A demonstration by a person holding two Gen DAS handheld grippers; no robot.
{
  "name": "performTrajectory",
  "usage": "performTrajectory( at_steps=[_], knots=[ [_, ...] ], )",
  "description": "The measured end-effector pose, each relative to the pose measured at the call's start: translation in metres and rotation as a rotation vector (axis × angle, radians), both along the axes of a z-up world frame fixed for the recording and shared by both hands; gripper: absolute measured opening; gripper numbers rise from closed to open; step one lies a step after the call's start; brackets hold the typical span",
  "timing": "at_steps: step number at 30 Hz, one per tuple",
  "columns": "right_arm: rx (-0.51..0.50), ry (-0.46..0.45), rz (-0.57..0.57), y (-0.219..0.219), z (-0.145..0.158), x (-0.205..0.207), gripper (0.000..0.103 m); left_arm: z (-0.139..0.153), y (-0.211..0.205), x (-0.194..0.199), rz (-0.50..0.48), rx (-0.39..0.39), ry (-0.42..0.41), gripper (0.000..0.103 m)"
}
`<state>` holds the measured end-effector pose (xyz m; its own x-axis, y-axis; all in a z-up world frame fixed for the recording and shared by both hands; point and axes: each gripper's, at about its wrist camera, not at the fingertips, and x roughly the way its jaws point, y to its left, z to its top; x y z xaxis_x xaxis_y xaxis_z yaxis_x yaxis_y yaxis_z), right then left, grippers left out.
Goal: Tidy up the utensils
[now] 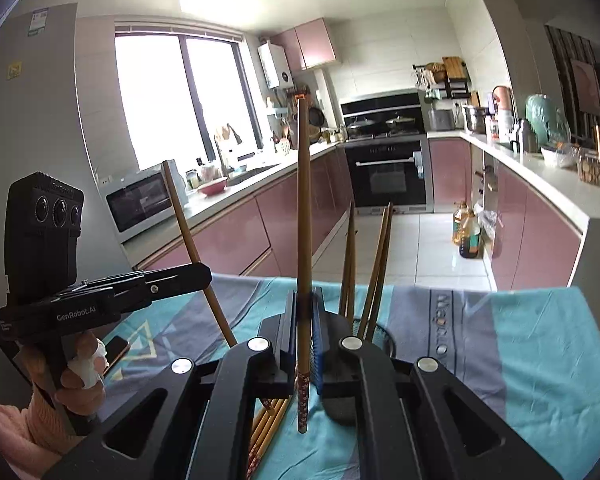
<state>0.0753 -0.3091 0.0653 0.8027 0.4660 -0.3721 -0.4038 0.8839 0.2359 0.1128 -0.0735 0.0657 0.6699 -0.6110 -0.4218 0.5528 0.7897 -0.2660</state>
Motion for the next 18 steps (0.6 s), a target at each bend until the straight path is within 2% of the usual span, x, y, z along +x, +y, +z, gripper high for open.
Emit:
performTrajectory(
  at_steps=[9, 13, 18],
  knots=[
    [-0.022, -0.049, -0.028, -0.003, 0.014, 0.019, 0.006, 0.028, -0.017, 0.005, 0.009, 0.004, -0.066, 0.007],
    [-0.024, -0.060, -0.040, -0.004, 0.016, 0.025, 0.006, 0.029, -0.022, 0.009, 0.018, 0.010, -0.081, 0.007],
    [-0.034, -0.048, -0.052, 0.000, 0.010, 0.033, 0.006, 0.024, -0.037, 0.017, 0.047, 0.061, -0.084, 0.007]
  ],
)
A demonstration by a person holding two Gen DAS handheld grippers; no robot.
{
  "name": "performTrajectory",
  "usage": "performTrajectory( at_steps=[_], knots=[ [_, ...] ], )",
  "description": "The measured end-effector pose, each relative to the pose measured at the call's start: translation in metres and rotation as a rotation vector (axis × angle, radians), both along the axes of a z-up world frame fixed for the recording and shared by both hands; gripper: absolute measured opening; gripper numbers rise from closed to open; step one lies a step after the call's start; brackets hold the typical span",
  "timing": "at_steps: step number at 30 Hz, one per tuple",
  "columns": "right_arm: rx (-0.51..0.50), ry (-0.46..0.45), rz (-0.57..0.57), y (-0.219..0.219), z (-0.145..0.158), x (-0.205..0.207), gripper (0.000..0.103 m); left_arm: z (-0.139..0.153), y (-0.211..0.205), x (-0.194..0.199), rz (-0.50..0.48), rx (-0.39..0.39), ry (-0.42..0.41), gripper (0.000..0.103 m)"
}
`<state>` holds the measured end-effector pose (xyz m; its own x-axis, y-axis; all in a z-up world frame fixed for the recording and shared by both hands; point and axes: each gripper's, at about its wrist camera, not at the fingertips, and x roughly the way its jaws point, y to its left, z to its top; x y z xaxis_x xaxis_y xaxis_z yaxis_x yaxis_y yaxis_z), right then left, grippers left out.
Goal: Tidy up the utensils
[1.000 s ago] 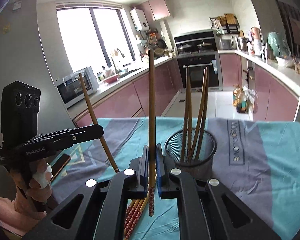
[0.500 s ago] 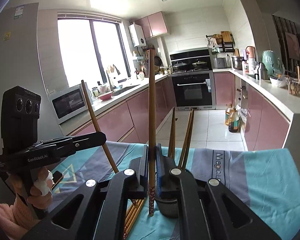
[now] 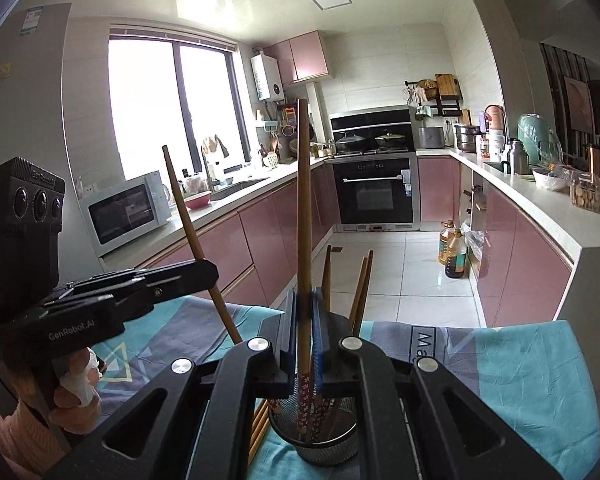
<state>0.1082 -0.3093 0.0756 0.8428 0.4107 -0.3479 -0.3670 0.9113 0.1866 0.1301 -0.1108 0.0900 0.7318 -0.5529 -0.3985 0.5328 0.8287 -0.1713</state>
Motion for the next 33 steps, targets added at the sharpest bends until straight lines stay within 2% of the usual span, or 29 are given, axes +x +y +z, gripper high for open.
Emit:
performTrajectory(
  at_steps=[16, 33],
  knots=[
    [-0.031, 0.070, -0.025, 0.006, -0.025, 0.017, 0.006, -0.027, -0.023, 0.010, -0.022, 0.101, 0.066, 0.007],
    [-0.035, 0.127, -0.027, 0.008, -0.042, 0.022, 0.006, -0.042, -0.025, 0.021, -0.035, 0.140, 0.119, 0.007]
  ],
)
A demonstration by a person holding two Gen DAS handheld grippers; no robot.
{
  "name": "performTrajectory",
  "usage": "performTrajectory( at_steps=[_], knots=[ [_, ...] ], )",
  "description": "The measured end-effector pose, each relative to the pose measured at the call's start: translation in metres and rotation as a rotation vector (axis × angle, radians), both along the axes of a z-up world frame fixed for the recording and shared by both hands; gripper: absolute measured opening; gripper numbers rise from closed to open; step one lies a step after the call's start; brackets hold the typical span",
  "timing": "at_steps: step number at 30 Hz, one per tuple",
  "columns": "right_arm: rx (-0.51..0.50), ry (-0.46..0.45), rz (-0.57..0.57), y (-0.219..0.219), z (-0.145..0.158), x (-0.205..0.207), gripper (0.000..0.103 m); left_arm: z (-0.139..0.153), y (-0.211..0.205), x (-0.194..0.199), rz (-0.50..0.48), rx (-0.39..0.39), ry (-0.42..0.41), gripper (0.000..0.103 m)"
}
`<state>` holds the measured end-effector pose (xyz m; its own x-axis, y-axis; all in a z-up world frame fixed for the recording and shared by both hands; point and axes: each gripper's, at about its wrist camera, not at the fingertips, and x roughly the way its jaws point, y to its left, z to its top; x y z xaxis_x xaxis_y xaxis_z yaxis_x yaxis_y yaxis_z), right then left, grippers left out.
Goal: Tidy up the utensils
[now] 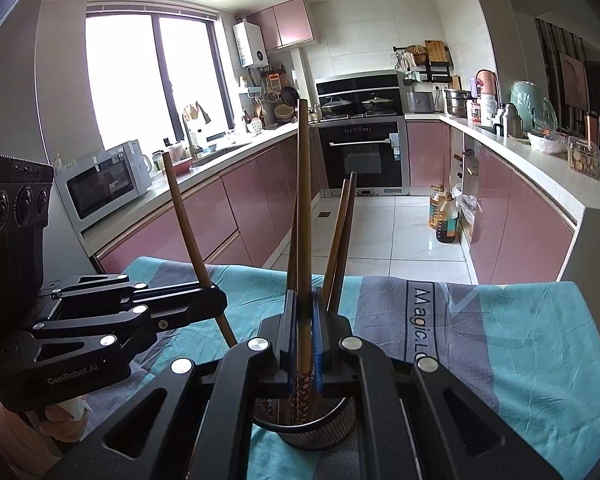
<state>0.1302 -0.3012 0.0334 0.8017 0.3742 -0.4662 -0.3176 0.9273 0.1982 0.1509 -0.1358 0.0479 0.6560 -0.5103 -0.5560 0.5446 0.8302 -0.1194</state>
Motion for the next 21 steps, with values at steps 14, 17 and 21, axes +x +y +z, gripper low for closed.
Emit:
performTrajectory(
  at_steps=[14, 17, 21],
  knots=[
    [-0.004, 0.049, 0.005, -0.001, -0.012, 0.009, 0.006, -0.010, -0.006, 0.014, -0.011, 0.028, 0.042, 0.007],
    [-0.002, 0.065, 0.003, -0.002, -0.015, 0.012, 0.006, -0.013, -0.006, 0.019, -0.004, 0.028, 0.051, 0.007],
    [0.005, 0.086, -0.003, -0.003, -0.021, 0.016, 0.006, -0.013, -0.005, 0.027, 0.002, 0.024, 0.063, 0.007]
  ],
)
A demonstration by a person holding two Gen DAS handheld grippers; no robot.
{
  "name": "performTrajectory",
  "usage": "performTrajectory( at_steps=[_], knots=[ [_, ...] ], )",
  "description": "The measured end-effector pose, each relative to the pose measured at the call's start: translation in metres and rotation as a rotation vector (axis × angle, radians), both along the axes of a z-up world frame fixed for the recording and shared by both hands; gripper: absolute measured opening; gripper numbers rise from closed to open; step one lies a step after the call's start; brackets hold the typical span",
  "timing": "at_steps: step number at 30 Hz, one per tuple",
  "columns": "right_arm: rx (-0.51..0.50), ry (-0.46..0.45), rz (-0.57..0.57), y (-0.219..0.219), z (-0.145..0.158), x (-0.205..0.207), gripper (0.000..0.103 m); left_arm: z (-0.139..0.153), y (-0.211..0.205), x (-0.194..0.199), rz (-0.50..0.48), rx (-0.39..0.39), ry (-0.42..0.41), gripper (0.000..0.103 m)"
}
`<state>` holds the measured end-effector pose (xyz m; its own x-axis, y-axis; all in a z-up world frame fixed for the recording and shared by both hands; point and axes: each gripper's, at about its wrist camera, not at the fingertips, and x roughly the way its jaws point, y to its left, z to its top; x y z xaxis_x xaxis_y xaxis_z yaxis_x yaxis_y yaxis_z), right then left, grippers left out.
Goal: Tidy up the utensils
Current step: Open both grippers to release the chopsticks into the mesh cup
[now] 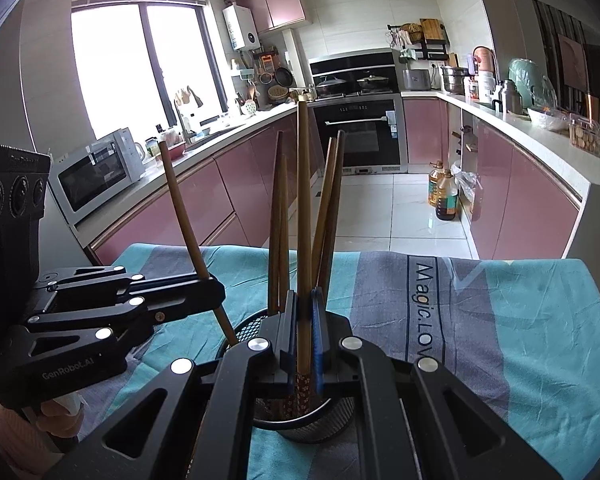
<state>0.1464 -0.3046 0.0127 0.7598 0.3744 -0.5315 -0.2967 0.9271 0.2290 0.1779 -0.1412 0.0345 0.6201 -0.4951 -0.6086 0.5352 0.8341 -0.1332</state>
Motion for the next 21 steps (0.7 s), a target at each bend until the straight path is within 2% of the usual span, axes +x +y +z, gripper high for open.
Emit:
performTrajectory(
  at_steps=[21],
  knots=[
    [0.001, 0.044, -0.032, 0.001, -0.010, 0.012, 0.008, -0.020, 0.002, 0.020, 0.022, 0.003, 0.037, 0.008]
  ],
)
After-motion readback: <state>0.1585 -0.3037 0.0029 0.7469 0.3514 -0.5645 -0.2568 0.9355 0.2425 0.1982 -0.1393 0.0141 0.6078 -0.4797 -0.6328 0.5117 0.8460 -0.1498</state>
